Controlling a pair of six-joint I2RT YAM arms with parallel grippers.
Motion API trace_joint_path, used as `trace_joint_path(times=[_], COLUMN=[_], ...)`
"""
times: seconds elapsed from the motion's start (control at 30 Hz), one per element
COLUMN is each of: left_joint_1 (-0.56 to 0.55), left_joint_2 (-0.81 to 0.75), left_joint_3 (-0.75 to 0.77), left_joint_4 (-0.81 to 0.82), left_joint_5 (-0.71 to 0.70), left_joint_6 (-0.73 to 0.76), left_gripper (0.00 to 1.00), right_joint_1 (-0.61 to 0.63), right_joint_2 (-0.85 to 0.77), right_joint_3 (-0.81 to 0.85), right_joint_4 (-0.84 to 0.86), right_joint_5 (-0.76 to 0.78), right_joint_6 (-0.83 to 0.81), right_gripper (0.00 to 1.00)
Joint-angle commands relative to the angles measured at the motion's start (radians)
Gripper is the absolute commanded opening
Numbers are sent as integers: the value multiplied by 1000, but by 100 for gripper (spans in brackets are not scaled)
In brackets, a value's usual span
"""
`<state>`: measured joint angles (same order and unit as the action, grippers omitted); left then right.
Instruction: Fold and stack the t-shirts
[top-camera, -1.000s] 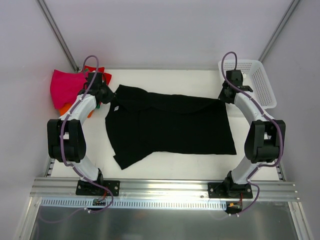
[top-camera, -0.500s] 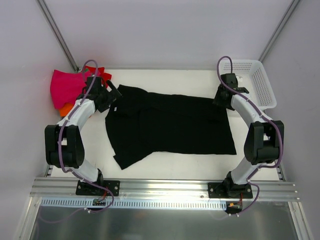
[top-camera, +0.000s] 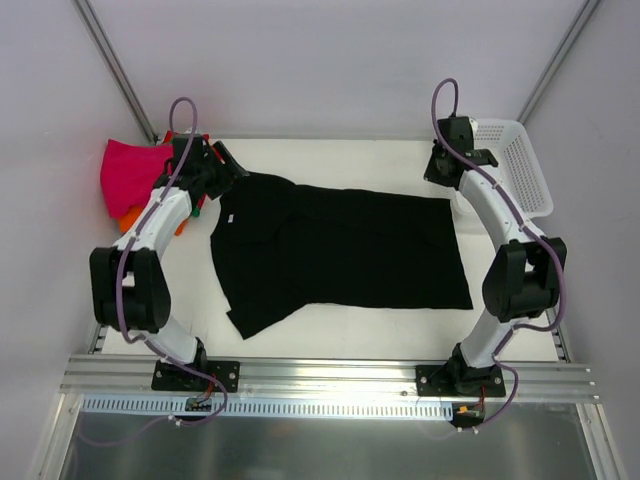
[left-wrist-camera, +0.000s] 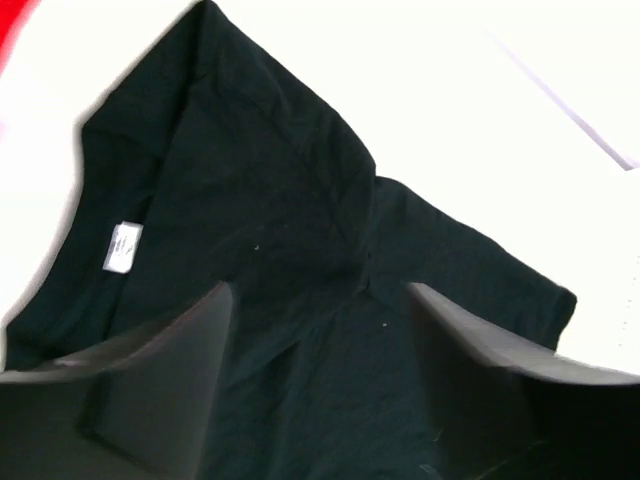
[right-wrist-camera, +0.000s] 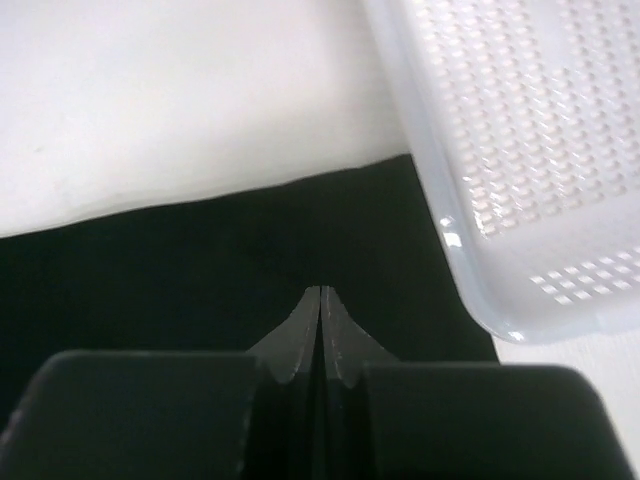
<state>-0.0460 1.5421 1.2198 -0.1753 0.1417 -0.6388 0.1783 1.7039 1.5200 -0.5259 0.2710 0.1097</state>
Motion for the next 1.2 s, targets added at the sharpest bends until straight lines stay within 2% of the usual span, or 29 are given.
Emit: trace_joint_path(times=[0.0,0.2,0.23,0.33,0.47,0.6,1.03,1.17], left_joint_1=[-8,-8,-8,-8,-12,-25,-80,-101], left_joint_2=[111,239,253,266,259,242,147,83], left_joint_3=[66,95,93,92,86,69,0,-42], left_joint_4=[20,26,28,34,37,42,46,46], left_joint_5=[111,160,159,174,191,190,210,193], left_joint_6=[37,44,45,41,36,33,16,7], left_gripper=[58,25,17,8,8,7,6,6], right_joint_1=[6,-20,-25,-37,-51,-56,-94,-94], right_joint_2=[106,286,324,364,343,283,246,156], right_joint_3=[113,181,193,221,201,115,80,-36], right_joint_4=[-46,-65,-83,-112,-144,-151,-276,-257], right_joint_5=[-79,-118,-124,-107,-55,65,163,145], right_joint_6=[-25,-4,-1,8,27,57,105,110], right_gripper=[1,1,1,1,1,1,1,1])
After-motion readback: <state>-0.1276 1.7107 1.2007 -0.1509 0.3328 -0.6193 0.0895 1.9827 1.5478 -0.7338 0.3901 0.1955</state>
